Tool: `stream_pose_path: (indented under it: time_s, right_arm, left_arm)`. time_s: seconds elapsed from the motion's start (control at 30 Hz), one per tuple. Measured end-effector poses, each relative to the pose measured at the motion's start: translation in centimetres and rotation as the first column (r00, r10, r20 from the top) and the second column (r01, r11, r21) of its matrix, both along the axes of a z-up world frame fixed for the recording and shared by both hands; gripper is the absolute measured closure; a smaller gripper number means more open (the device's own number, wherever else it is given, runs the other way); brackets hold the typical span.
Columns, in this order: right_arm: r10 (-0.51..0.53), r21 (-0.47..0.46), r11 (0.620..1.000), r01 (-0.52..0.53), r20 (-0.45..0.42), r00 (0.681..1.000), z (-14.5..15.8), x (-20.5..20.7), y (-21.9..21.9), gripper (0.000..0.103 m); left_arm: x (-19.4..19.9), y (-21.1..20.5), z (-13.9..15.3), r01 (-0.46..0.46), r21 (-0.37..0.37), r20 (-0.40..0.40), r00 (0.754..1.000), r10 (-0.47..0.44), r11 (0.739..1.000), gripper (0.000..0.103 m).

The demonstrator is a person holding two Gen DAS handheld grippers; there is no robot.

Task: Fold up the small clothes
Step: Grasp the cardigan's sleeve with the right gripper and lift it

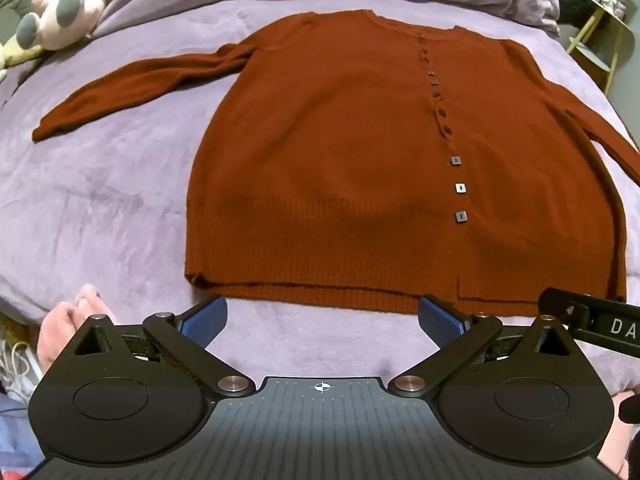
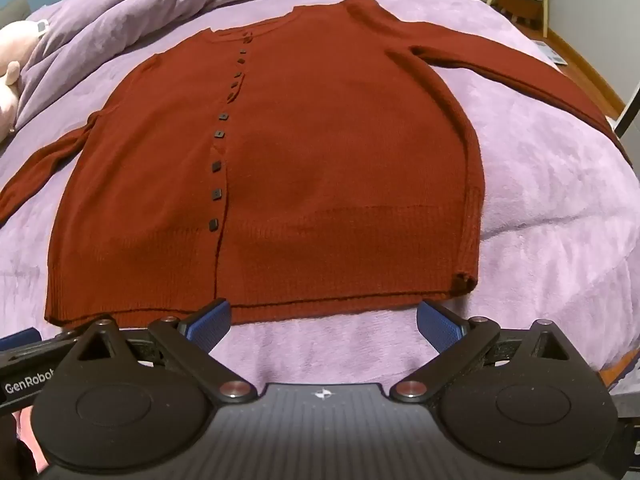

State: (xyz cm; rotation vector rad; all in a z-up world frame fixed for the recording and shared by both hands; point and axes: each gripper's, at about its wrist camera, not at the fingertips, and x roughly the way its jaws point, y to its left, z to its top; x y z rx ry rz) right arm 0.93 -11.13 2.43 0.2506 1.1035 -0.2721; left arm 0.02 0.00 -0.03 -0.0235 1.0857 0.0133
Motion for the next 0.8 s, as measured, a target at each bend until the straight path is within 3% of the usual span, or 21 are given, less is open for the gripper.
stream_pose_path:
  time_s: [0.4, 0.47, 0.53, 0.57, 0.6, 0.67, 0.73, 0.77, 0.8]
  right_arm:
    - [0.016, 0.041, 0.999, -0.017, 0.021, 1.000, -0.8, 0.3, -0.5, 0.004]
    - [0.012, 0.064, 0.998, -0.017, 0.087, 0.996, -0.4, 0.2, -1.5, 0.004]
    - [-0.017, 0.087, 0.996, -0.004, 0.237, 0.971, 0.5, -0.4, -3.8, 0.004]
    - [-0.038, 0.089, 0.996, 0.009, 0.326, 0.945, 0.9, -0.9, -5.0, 0.004]
    - [-0.053, 0.083, 0.996, 0.018, 0.442, 0.895, 1.3, -1.6, -6.5, 0.004]
    - [-0.032, 0.051, 0.999, 0.004, 0.563, 0.826, 1.5, -2.2, -9.4, 0.004]
    - [-0.032, 0.004, 0.999, 0.034, 0.511, 0.859, 1.4, -1.1, -12.5, 0.004]
    - [-0.061, -0.008, 0.997, 0.075, 0.499, 0.864, 1.2, -0.7, -14.1, 0.004]
    - [-0.107, -0.010, 0.991, 0.130, 0.516, 0.850, 1.1, -0.8, -15.9, 0.004]
  left_arm:
    - [1.2, 0.5, -0.8, -0.006, 0.007, -0.016, 1.000, 0.007, 1.000, 0.000]
    - [1.9, 0.9, -0.8, -0.021, 0.011, -0.007, 1.000, 0.021, 1.000, 0.000]
    - [2.8, 1.4, -0.8, -0.039, 0.020, 0.006, 0.999, 0.039, 0.999, 0.000]
    - [3.4, 1.6, -0.9, -0.043, 0.029, 0.010, 0.999, 0.042, 0.999, 0.000]
    - [4.1, 1.8, -1.1, -0.046, 0.038, 0.010, 0.999, 0.045, 0.998, 0.000]
    - [5.7, 1.9, -1.6, -0.057, 0.032, 0.005, 0.998, 0.056, 0.998, 0.000]
    - [7.0, 1.9, -2.0, -0.074, 0.062, 0.009, 0.997, 0.073, 0.995, 0.000]
    - [7.8, 1.9, -2.3, -0.085, 0.057, 0.015, 0.996, 0.084, 0.995, 0.000]
    - [8.5, 1.8, -2.6, -0.090, 0.051, 0.016, 0.996, 0.090, 0.995, 0.000]
